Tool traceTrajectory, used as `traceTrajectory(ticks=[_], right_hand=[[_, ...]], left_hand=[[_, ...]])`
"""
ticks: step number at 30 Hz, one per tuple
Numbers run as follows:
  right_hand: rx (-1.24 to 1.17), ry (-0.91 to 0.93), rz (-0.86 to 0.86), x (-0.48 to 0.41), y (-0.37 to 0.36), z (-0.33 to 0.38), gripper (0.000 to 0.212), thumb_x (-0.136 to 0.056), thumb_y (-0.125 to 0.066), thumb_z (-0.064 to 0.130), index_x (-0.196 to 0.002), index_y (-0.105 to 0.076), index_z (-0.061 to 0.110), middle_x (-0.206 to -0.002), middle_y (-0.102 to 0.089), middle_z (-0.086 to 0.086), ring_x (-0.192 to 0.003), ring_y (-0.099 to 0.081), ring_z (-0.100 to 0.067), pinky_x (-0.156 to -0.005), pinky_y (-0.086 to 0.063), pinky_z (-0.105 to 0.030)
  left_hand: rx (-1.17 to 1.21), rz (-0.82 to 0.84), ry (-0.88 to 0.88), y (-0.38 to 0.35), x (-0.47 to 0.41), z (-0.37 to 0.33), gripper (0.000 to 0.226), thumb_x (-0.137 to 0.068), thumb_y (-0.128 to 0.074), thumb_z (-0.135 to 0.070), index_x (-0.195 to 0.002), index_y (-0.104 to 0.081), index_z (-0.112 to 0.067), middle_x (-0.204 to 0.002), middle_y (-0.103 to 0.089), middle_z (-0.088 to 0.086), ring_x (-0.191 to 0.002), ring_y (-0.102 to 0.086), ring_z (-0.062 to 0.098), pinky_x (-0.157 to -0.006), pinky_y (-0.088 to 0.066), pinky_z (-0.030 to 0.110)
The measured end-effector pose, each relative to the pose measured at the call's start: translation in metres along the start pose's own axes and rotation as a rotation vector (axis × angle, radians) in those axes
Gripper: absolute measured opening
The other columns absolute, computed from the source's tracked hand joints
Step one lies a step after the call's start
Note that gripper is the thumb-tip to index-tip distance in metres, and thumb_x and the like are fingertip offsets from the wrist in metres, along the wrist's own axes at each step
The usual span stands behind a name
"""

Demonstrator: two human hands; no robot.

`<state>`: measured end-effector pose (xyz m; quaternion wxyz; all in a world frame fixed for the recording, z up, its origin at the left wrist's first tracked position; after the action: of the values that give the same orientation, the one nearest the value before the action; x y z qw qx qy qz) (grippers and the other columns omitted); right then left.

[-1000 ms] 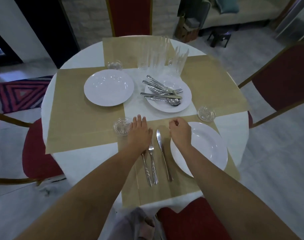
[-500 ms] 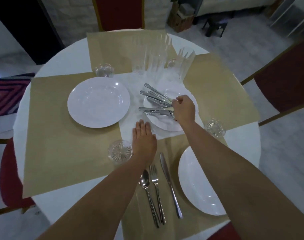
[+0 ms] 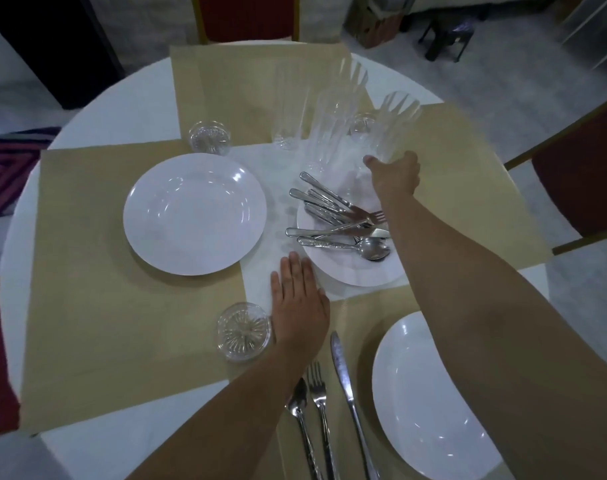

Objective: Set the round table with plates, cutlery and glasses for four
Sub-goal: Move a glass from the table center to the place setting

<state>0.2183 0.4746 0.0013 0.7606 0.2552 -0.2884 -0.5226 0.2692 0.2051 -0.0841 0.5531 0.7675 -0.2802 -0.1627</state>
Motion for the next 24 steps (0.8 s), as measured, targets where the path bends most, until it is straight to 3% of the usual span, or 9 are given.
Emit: traceTrajectory(ticks=[4, 7, 13, 17, 21, 24], right_hand=[[-0.022, 0.021, 0.009, -0.023, -0.002, 0.011, 0.091, -0.078, -0.077, 0.043, -0.148, -0.03, 0.009, -0.148, -0.041, -0.009, -0.137, -0.038, -0.03, -0.107, -0.036, -0.037], [-0.093, 0.03, 0.026, -0.034, -0.009, 0.015, 0.082, -0.073, -0.08, 0.043, -0.138, -0.04, 0.012, -0.135, -0.054, -0.007, -0.127, -0.048, -0.029, -0.104, -0.043, -0.038], [-0.296, 0.061, 0.036, -0.031, -0.007, 0.014, 0.062, -0.077, -0.079, 0.028, -0.124, -0.044, 0.008, -0.104, -0.058, 0.001, -0.09, -0.058, -0.019, -0.077, -0.045, -0.025], [-0.507, 0.115, -0.097, 0.0, 0.014, 0.016, 0.063, -0.075, -0.078, 0.035, -0.124, -0.044, 0.017, -0.109, -0.064, 0.0, -0.089, -0.064, -0.018, -0.076, -0.048, -0.023], [-0.607, 0.179, -0.146, 0.038, 0.042, 0.018, 0.06, -0.078, -0.076, 0.029, -0.124, -0.041, 0.014, -0.104, -0.059, 0.002, -0.077, -0.06, -0.006, -0.063, -0.045, -0.009], [-0.65, 0.22, -0.158, 0.065, 0.065, 0.002, 0.051, -0.075, -0.072, 0.02, -0.109, -0.034, 0.018, -0.1, -0.061, -0.002, -0.077, -0.062, -0.014, -0.066, -0.049, -0.016]], left_hand=[[-0.01, -0.008, -0.006, 0.0, -0.002, -0.001, 0.06, -0.096, -0.023, -0.03, -0.145, -0.033, 0.003, -0.153, -0.03, 0.022, -0.144, -0.025, 0.035, -0.118, -0.018, 0.052], [-0.017, -0.01, -0.005, -0.001, -0.002, 0.001, 0.06, -0.096, -0.023, -0.03, -0.146, -0.031, 0.003, -0.154, -0.028, 0.022, -0.144, -0.024, 0.035, -0.116, -0.014, 0.049], [-0.028, -0.013, -0.007, -0.002, -0.002, 0.0, 0.06, -0.097, -0.021, -0.031, -0.147, -0.027, 0.002, -0.155, -0.025, 0.022, -0.146, -0.02, 0.034, -0.118, -0.012, 0.051], [-0.043, 0.045, -0.009, -0.002, -0.001, 0.0, 0.064, -0.096, -0.006, -0.034, -0.151, -0.012, -0.001, -0.159, -0.008, 0.019, -0.148, -0.003, 0.032, -0.12, 0.001, 0.047], [-0.059, 0.076, 0.008, -0.001, -0.001, 0.0, 0.067, -0.093, 0.002, -0.036, -0.152, -0.003, -0.003, -0.16, 0.002, 0.017, -0.149, 0.006, 0.03, -0.12, 0.006, 0.045], [-0.073, 0.102, 0.005, -0.001, 0.001, -0.001, 0.07, -0.091, 0.008, -0.036, -0.151, 0.001, -0.003, -0.16, 0.006, 0.017, -0.148, 0.008, 0.03, -0.119, 0.01, 0.044]])
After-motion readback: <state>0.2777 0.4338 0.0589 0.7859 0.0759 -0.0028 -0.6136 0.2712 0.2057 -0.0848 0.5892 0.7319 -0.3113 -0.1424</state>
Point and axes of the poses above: each hand's wrist, its own x-axis away from the middle knuckle, its own y-axis out of the back of the hand, z = x × y, the point moved 8 cm from there along -x, towards the middle knuckle
